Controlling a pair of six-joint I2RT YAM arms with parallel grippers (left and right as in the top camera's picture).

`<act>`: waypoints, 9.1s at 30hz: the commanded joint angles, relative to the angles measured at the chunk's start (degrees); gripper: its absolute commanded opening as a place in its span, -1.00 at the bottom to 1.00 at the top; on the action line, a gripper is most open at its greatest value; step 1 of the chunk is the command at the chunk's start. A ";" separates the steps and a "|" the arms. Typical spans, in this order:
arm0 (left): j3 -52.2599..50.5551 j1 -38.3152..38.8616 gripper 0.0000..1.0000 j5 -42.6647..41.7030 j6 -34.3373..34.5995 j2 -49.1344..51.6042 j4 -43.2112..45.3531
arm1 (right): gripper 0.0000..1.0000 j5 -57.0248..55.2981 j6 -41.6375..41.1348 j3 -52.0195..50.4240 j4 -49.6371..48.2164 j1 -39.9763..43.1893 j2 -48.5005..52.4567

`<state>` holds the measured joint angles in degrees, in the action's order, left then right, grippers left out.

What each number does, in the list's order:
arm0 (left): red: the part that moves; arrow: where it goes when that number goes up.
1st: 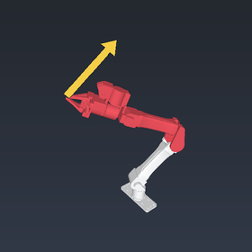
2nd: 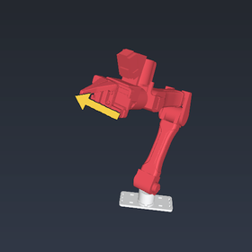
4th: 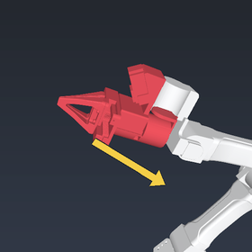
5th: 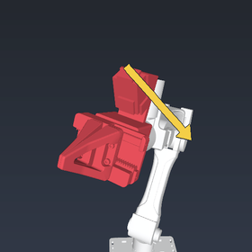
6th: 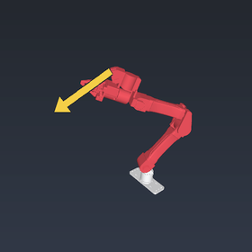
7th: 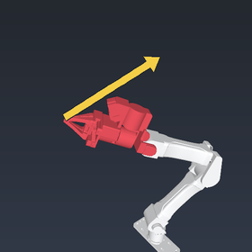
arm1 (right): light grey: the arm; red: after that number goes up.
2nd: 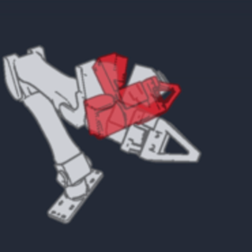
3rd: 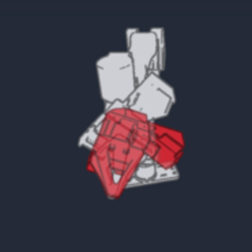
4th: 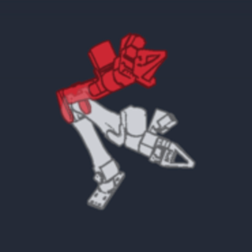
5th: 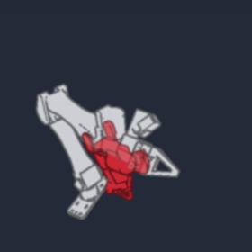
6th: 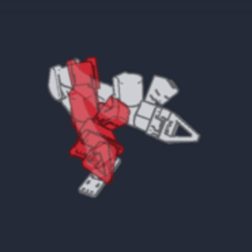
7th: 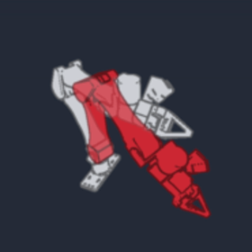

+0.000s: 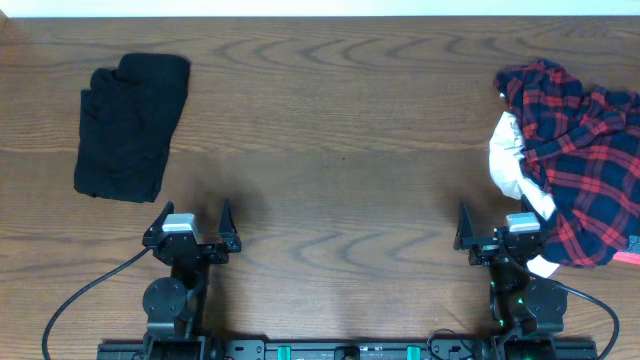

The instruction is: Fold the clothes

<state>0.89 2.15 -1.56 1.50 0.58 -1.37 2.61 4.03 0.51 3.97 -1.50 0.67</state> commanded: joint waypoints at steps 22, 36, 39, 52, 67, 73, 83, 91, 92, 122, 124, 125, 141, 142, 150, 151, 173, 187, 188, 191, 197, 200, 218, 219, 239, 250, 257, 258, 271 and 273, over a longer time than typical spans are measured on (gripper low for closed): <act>-0.66 0.24 0.96 0.59 0.28 -0.35 -2.69 | 0.99 0.22 0.76 -0.20 0.11 0.35 -0.33; -0.66 0.24 0.96 0.59 0.26 -0.35 -2.69 | 0.99 0.22 0.76 -0.20 0.11 0.35 -0.33; -0.66 0.24 0.96 0.59 0.28 -0.35 -2.69 | 0.98 0.22 0.76 -0.20 0.11 0.35 -0.33; -0.63 0.24 0.96 0.57 3.54 -0.35 -2.67 | 0.98 0.22 -0.81 -0.07 -0.52 0.37 -0.33; 11.43 0.24 0.96 0.55 11.96 4.48 -4.22 | 0.99 -4.11 -4.22 14.01 6.99 0.37 7.50; 22.45 0.24 0.96 0.55 11.93 16.72 -12.39 | 0.98 -4.09 -4.28 23.93 10.12 0.37 20.02; 42.18 0.24 0.96 0.52 11.93 39.32 -29.75 | 0.99 -1.18 -4.39 46.45 26.53 0.37 47.06; 46.95 0.24 0.96 0.52 11.93 46.38 -36.59 | 0.99 3.06 -4.39 68.65 50.82 0.46 66.71; 46.95 0.24 0.96 0.52 11.93 46.36 -36.59 | 0.99 3.50 -4.39 70.77 52.63 0.46 68.08; 46.95 0.24 0.96 0.52 11.93 46.25 -36.59 | 0.95 -10.47 -19.21 88.72 37.29 23.74 101.09; 46.95 0.24 0.96 0.52 11.93 46.25 -36.54 | 0.95 -4.94 -19.28 88.72 36.06 26.21 103.56; 46.95 0.24 0.96 0.52 11.93 46.25 -36.54 | 0.94 -2.49 -19.28 88.72 35.50 27.10 104.61; 46.95 0.24 0.96 0.52 11.96 46.25 -36.59 | 0.86 1.68 -20.50 88.72 27.26 29.73 114.01; 46.95 0.24 0.96 0.52 11.96 46.25 -36.59 | 0.85 1.38 -20.52 88.72 27.17 29.73 114.01; 46.95 0.24 0.96 0.52 11.96 46.25 -36.59 | 0.71 -0.98 -20.52 88.67 27.34 29.70 115.32; 46.95 0.24 0.96 0.52 11.96 46.25 -36.59 | 0.67 -1.09 -20.57 88.67 27.47 29.73 115.67; 46.95 0.24 0.96 0.52 11.96 46.25 -36.59 | -0.97 -0.90 -21.59 88.67 28.83 30.14 114.95; 46.95 0.24 0.96 0.52 11.93 46.25 -36.59 | -0.97 19.17 -7.93 88.74 27.54 22.34 87.89; 46.95 0.24 0.96 0.52 11.96 46.25 -36.59 | -0.98 19.85 -6.86 88.74 27.47 20.81 86.01; 46.95 0.24 0.96 0.52 11.96 46.25 -36.59 | -0.98 20.35 -2.62 88.74 27.50 14.95 80.63; 46.95 0.24 0.96 0.52 11.96 46.25 -36.59 | -0.98 16.81 -0.70 88.74 27.06 6.49 73.72; 46.95 0.24 0.96 0.52 11.96 46.25 -36.59 | -0.98 15.63 -2.86 88.74 26.45 6.29 71.19; 46.95 0.24 0.96 0.55 11.93 46.25 -36.59 | -0.98 2.19 -12.13 93.18 20.94 14.53 63.52; 46.95 0.24 0.96 0.52 11.96 46.25 -36.59 | -0.98 2.10 -12.11 93.24 20.31 14.64 63.93; 46.93 0.24 0.96 0.52 13.27 46.25 -36.79 | -0.98 30.14 -9.77 93.24 -3.78 -7.58 105.42; 46.93 0.24 0.96 0.55 13.25 46.27 -37.20 | -0.98 28.70 2.95 93.26 7.30 -24.68 117.15; 46.93 0.24 0.96 0.55 13.22 46.27 -37.18 | -0.98 28.06 2.99 93.35 10.78 -27.43 114.46; 46.93 0.24 0.96 0.55 13.22 46.31 -37.18 | -0.98 28.06 3.65 93.35 11.69 -27.76 113.61; 46.93 0.24 0.96 0.55 13.25 46.53 -37.16 | -0.98 27.06 7.61 93.35 14.62 -35.85 109.20; 46.93 0.24 0.96 0.55 13.25 46.53 -37.16 | -0.98 23.06 7.58 93.35 13.09 -37.55 109.61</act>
<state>46.44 2.15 -1.28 13.98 47.00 -38.57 29.61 10.17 92.88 18.63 -36.60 110.24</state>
